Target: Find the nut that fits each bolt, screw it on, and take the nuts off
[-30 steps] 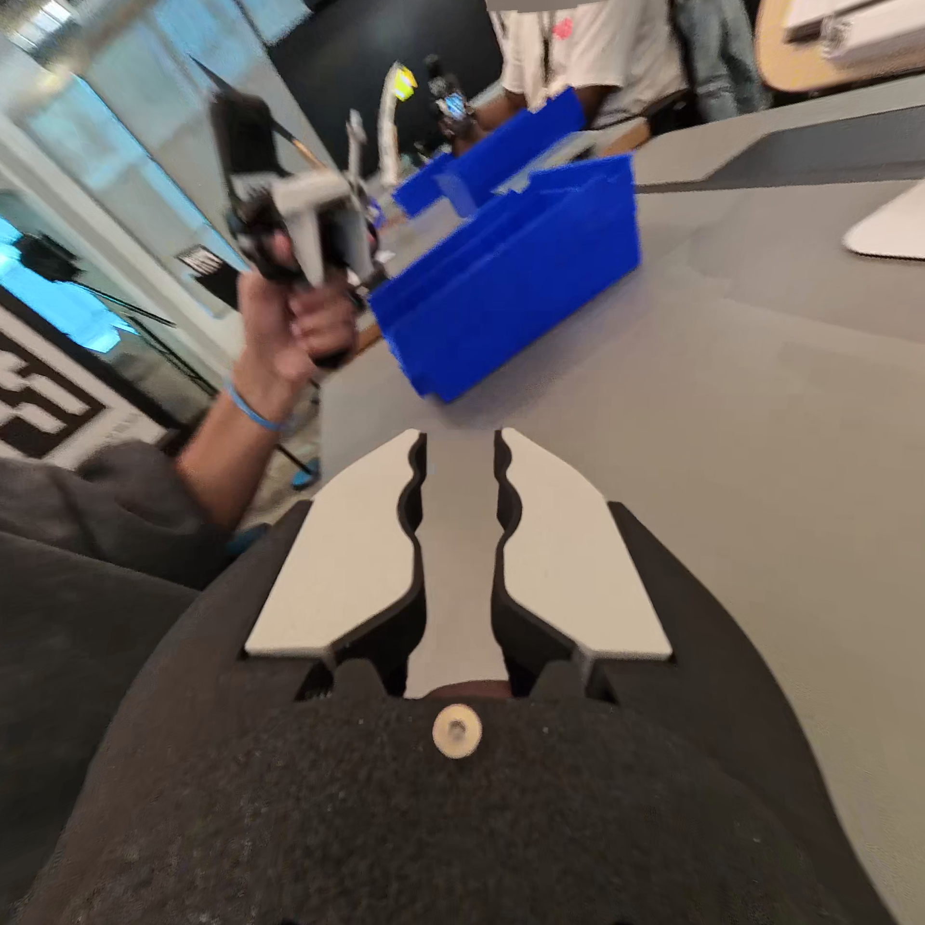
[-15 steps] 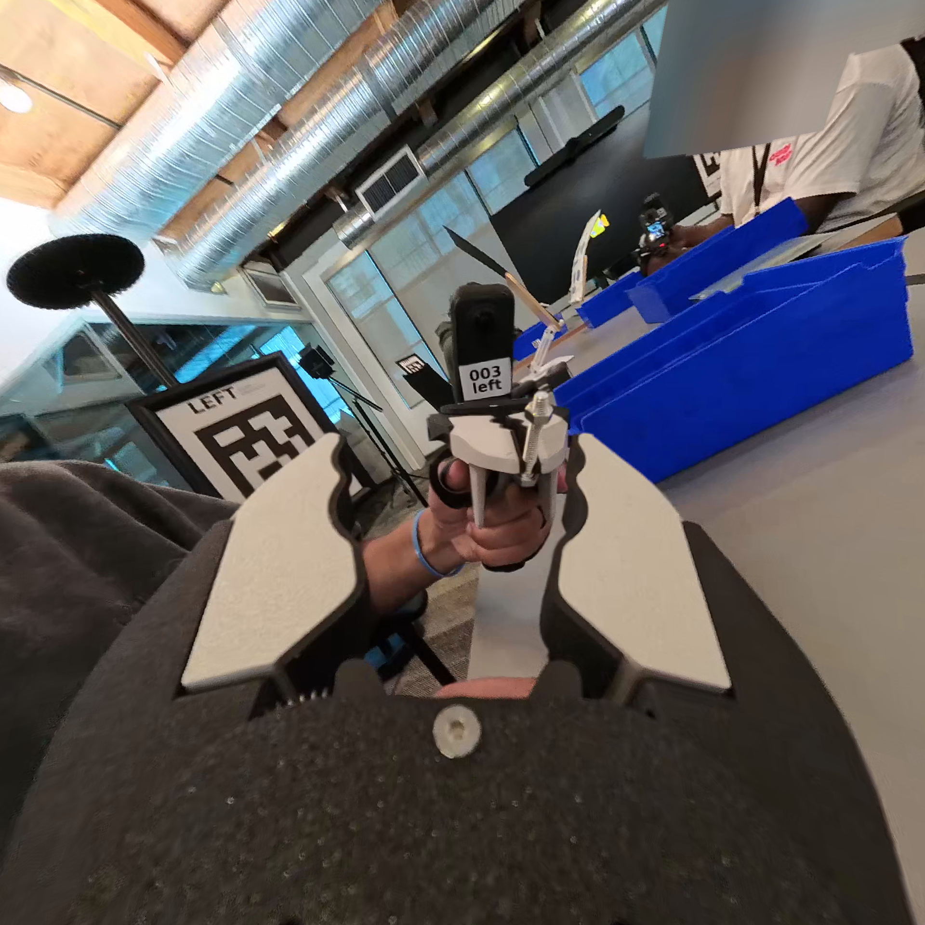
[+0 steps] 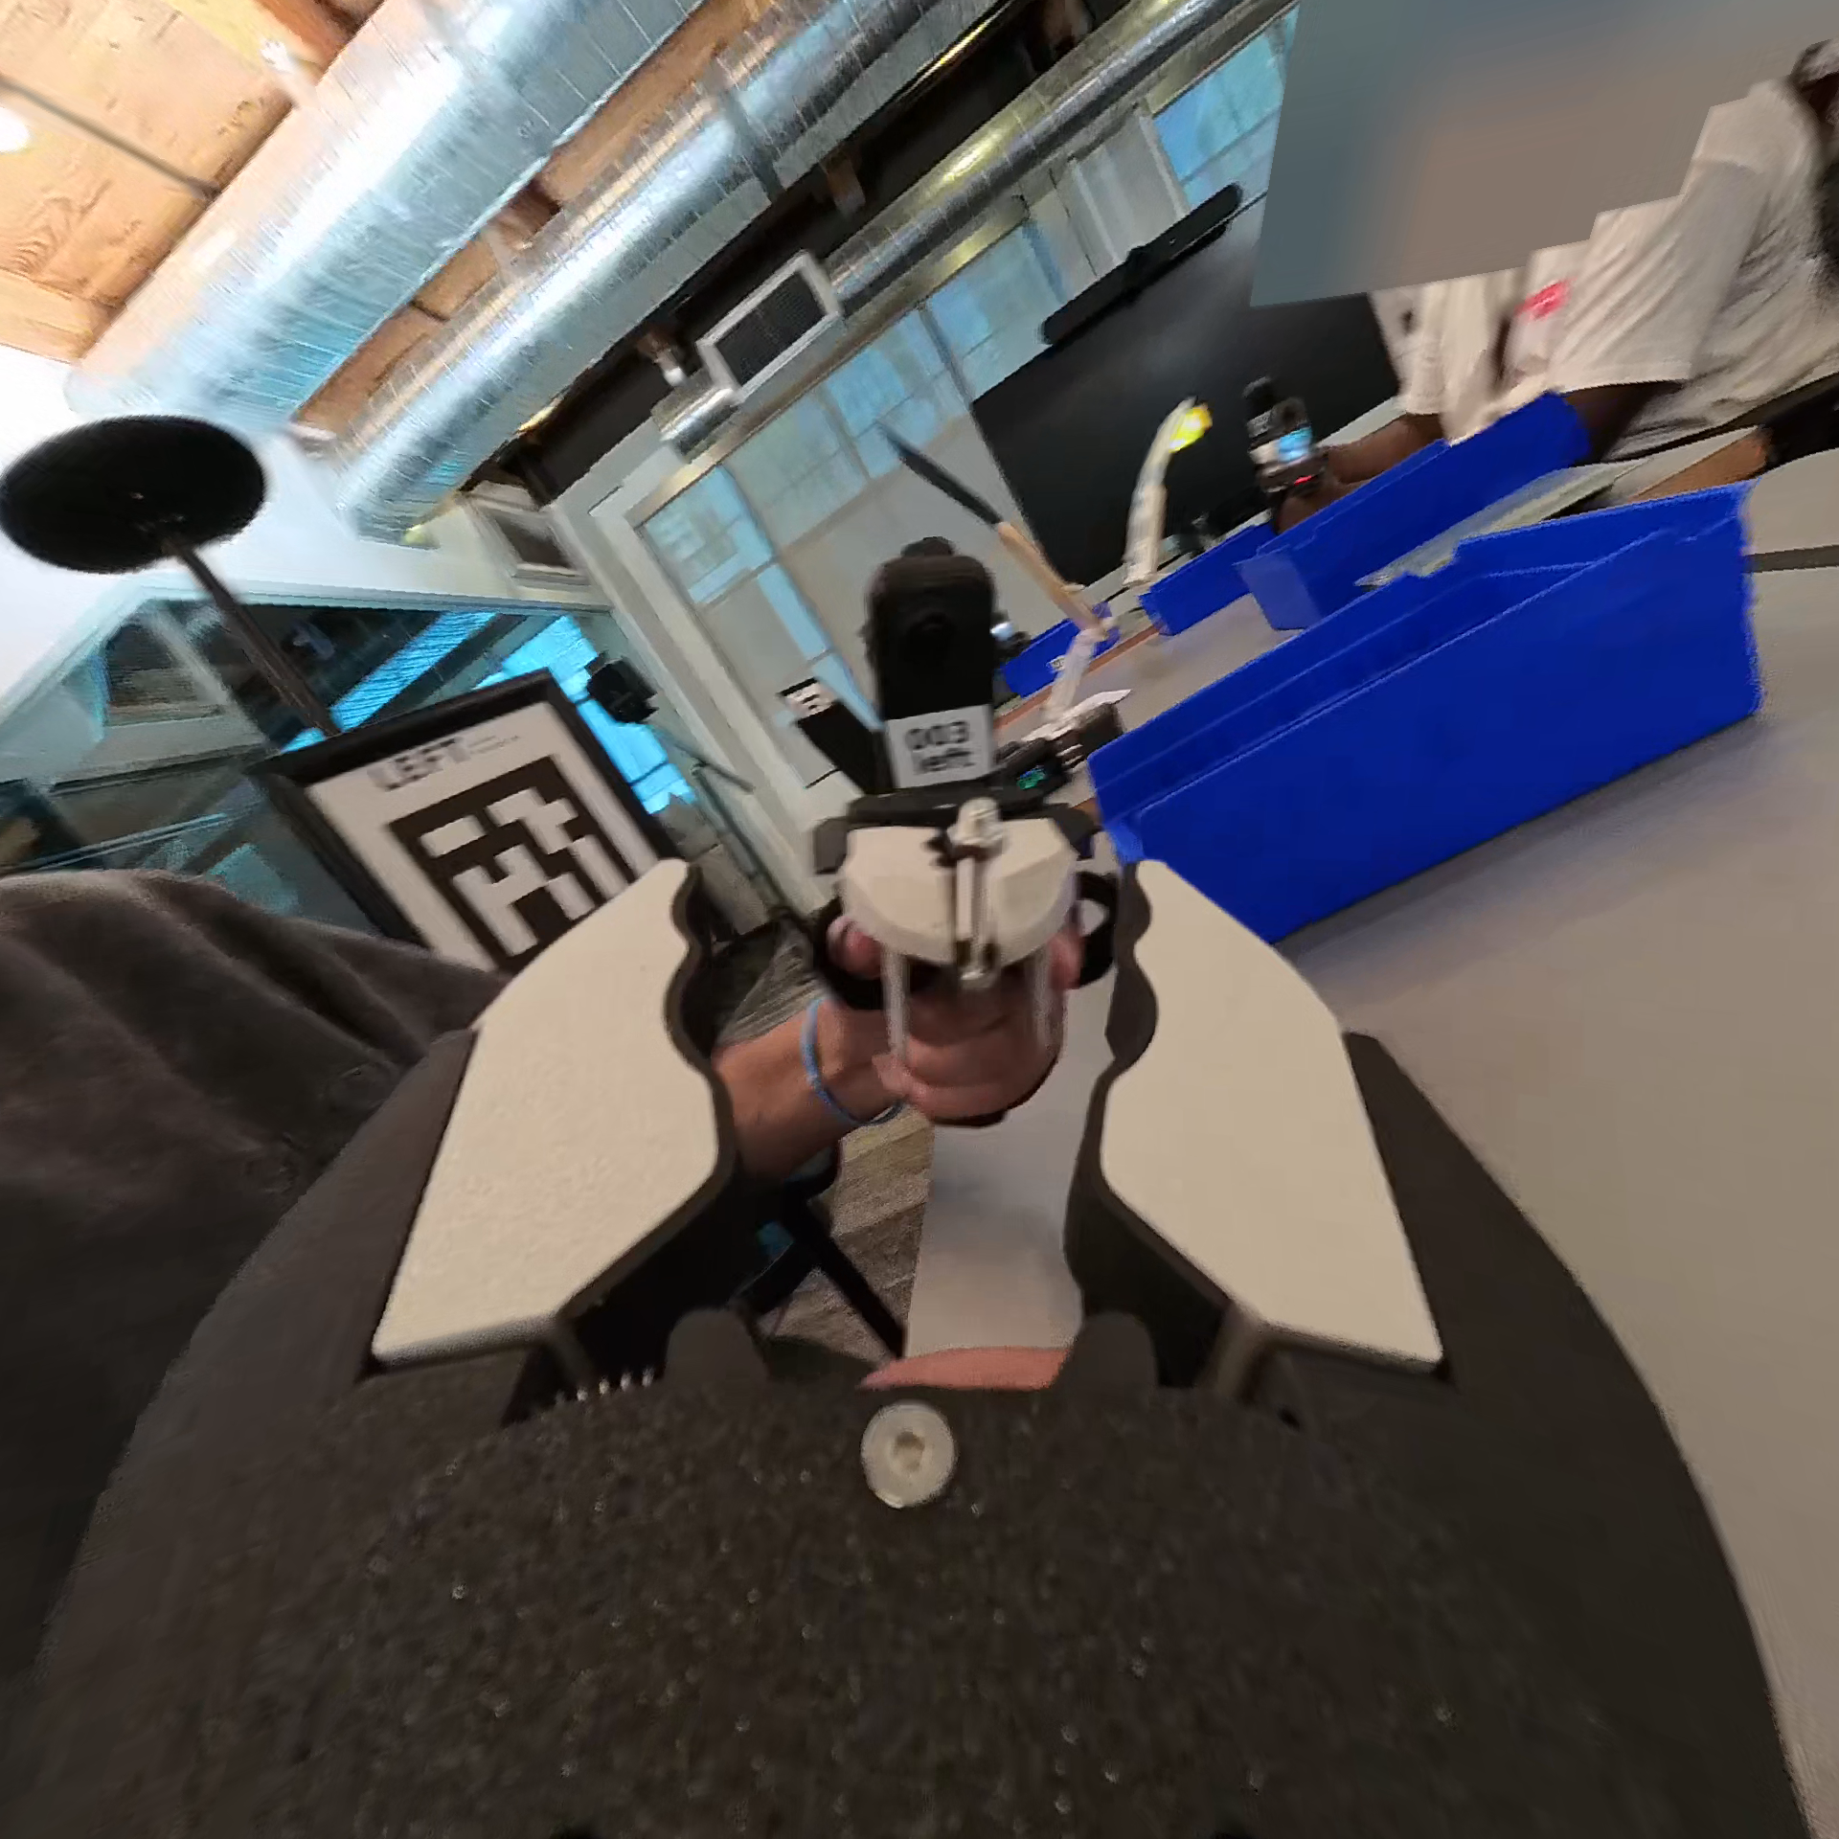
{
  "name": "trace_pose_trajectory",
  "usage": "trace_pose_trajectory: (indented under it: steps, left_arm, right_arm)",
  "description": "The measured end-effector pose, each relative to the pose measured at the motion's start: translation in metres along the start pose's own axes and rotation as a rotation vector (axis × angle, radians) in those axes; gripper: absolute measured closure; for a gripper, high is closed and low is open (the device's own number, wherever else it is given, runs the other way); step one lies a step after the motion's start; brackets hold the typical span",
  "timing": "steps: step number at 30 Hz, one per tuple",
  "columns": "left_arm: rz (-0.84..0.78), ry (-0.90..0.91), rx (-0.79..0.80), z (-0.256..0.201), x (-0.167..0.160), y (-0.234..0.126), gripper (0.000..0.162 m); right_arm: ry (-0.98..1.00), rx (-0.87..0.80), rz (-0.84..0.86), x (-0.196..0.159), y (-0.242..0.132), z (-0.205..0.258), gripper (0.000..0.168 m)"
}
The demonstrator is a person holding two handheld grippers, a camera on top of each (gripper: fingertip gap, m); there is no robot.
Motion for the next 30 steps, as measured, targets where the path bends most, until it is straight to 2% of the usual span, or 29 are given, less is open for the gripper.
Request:
trace_pose_trajectory:
  steps: [2,8,12,15,18,20,23,27,30]
  left_arm:
    - [0.006,-0.001,0.016,0.004,-0.001,-0.001,0.157]
    - [0.021,-0.01,-0.01,0.003,-0.008,0.007,0.157]
    - [0.01,-0.019,-0.014,0.005,-0.004,0.001,0.157]
    - [0.007,-0.014,-0.007,0.006,-0.002,-0.002,0.157]
    - [0.025,-0.006,-0.005,0.006,-0.005,0.001,0.157]
    - [0.037,-0.007,-0.017,0.004,-0.008,0.004,0.157]
    - [0.051,-0.001,-0.021,0.002,-0.011,0.008,0.157]
    - [0.042,0.005,-0.015,0.001,-0.007,0.004,0.157]
    - [0.034,0.005,-0.01,0.002,-0.004,0.001,0.157]
  right_arm:
    - [0.017,0.066,0.02,0.0,0.002,0.009,0.091]
    - [0.006,0.039,0.025,-0.016,0.032,0.003,0.083]
    - [0.005,0.009,0.001,-0.01,0.013,-0.003,0.086]
    - [0.009,0.05,0.016,-0.006,0.004,0.002,0.089]
    - [-0.007,0.088,0.016,-0.007,0.013,0.009,0.088]
    - [-0.004,0.084,0.012,-0.011,0.024,0.01,0.083]
    - [-0.007,0.061,0.045,-0.02,0.028,0.003,0.084]
    - [-0.021,0.024,0.023,-0.008,0.006,-0.001,0.085]
    - [-0.032,0.066,0.068,-0.002,-0.001,0.009,0.087]
Point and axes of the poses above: each gripper's, where its closed fingertips meet, y out along the fingers, x out of its top, z = x × y across the jaws, the point moved 5 cm from there along -y, back along the fingers, and after that the axes turned 6 degrees about x, right-handed, at the moved point
